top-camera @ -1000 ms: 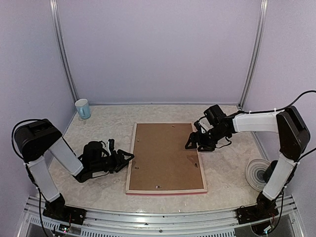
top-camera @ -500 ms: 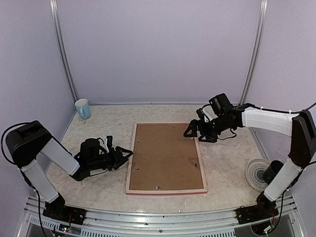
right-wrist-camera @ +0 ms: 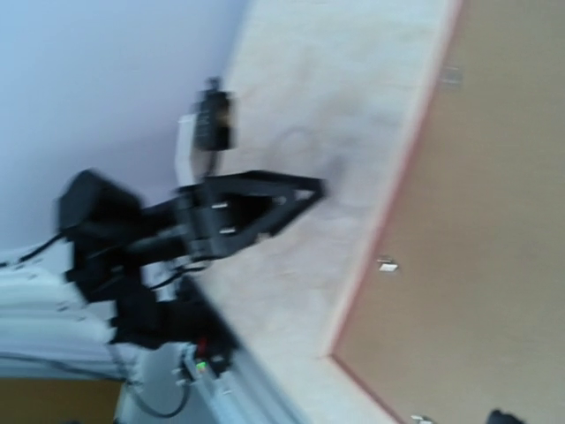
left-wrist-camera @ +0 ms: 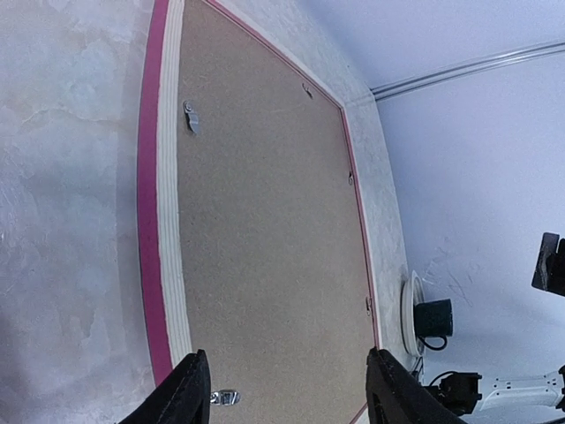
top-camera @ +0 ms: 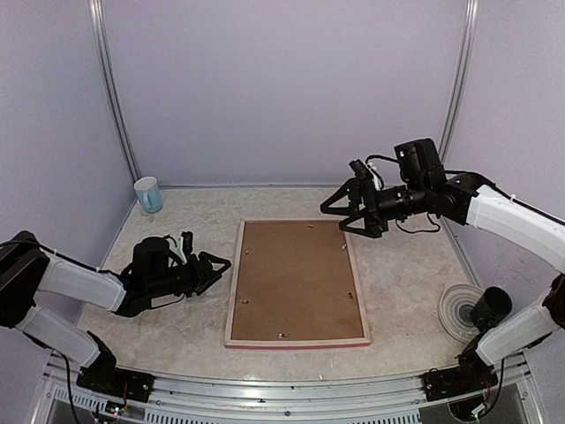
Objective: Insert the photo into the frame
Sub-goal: Press the fastener onto the backboard.
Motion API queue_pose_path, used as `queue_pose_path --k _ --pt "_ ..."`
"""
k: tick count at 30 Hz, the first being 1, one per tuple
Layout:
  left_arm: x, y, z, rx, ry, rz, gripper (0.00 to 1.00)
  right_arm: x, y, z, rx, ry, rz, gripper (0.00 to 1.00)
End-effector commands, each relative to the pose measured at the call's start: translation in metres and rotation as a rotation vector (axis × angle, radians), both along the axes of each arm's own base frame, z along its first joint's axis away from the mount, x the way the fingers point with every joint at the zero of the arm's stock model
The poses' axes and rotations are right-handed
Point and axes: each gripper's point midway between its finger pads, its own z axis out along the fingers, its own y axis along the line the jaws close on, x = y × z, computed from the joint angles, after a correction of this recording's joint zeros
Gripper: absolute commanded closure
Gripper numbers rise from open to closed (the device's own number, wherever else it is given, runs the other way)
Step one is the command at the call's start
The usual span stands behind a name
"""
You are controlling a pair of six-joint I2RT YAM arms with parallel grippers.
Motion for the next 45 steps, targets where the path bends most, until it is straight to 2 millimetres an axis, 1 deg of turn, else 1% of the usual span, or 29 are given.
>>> queue_pose_path --k 1,4,7,10,14,16,17,18,22,23,26,28,29,30,35,37,42,43,45 --pt "0.004 0.006 0.004 0.041 -0.002 0.028 0.40 -0.016 0.014 0.045 0.107 -0.052 0.087 0.01" --pt "0.006 0.006 0.007 0.049 -0.004 0.032 0.40 -0.017 0.016 0.053 0.127 -0.076 0.105 0.01" --pt "0.009 0.004 0.010 0.049 -0.011 0.029 0.40 -0.017 0.019 0.056 0.136 -0.085 0.123 0.01" --pt "0.009 0.002 0.012 0.049 -0.013 0.023 0.40 -0.015 0.019 0.054 0.129 -0.089 0.115 0.01" --pt "0.007 0.002 0.010 0.077 -0.014 0.014 0.40 -0.006 0.012 0.043 0.057 -0.133 0.066 0.01" --pt "0.011 0.006 0.008 0.140 -0.018 0.027 0.39 0.002 0.004 0.030 -0.018 -0.170 0.030 0.01" --pt "0.013 0.009 0.007 0.178 -0.021 0.032 0.37 0.006 0.000 0.021 -0.061 -0.199 0.020 0.01" --pt "0.014 0.012 0.006 0.216 -0.025 0.042 0.33 0.010 -0.004 0.011 -0.114 -0.237 0.013 0.01" --pt "0.018 0.025 0.004 0.356 -0.036 0.069 0.20 0.035 -0.032 -0.034 -0.349 -0.285 -0.097 0.01" --pt "0.018 0.027 0.004 0.381 -0.039 0.075 0.16 0.040 -0.039 -0.043 -0.399 -0.289 -0.126 0.01" --pt "0.016 0.033 0.000 0.441 -0.044 0.087 0.10 0.052 -0.057 -0.062 -0.512 -0.299 -0.199 0.01" --pt "0.013 0.033 -0.004 0.468 -0.042 0.083 0.07 0.056 -0.065 -0.074 -0.561 -0.300 -0.228 0.01" --pt "0.012 0.032 -0.008 0.483 -0.040 0.076 0.03 0.057 -0.069 -0.080 -0.582 -0.295 -0.242 0.01" --pt "0.010 0.032 -0.011 0.497 -0.037 0.072 0.01 0.056 -0.071 -0.088 -0.592 -0.285 -0.245 0.01" --pt "0.006 0.025 -0.025 0.558 -0.020 0.029 0.01 0.058 -0.079 -0.121 -0.648 -0.231 -0.275 0.05" --pt "0.009 0.022 -0.025 0.579 -0.031 0.019 0.01 0.061 -0.081 -0.132 -0.667 -0.225 -0.290 0.07" --pt "0.028 0.015 -0.028 0.664 -0.045 0.006 0.01 0.072 -0.091 -0.159 -0.772 -0.197 -0.328 0.09" --pt "0.032 0.013 -0.033 0.690 -0.040 0.001 0.01 0.075 -0.091 -0.162 -0.782 -0.195 -0.332 0.09" --pt "0.043 0.009 -0.031 0.709 -0.051 0.008 0.01 0.082 -0.088 -0.165 -0.793 -0.201 -0.339 0.10"
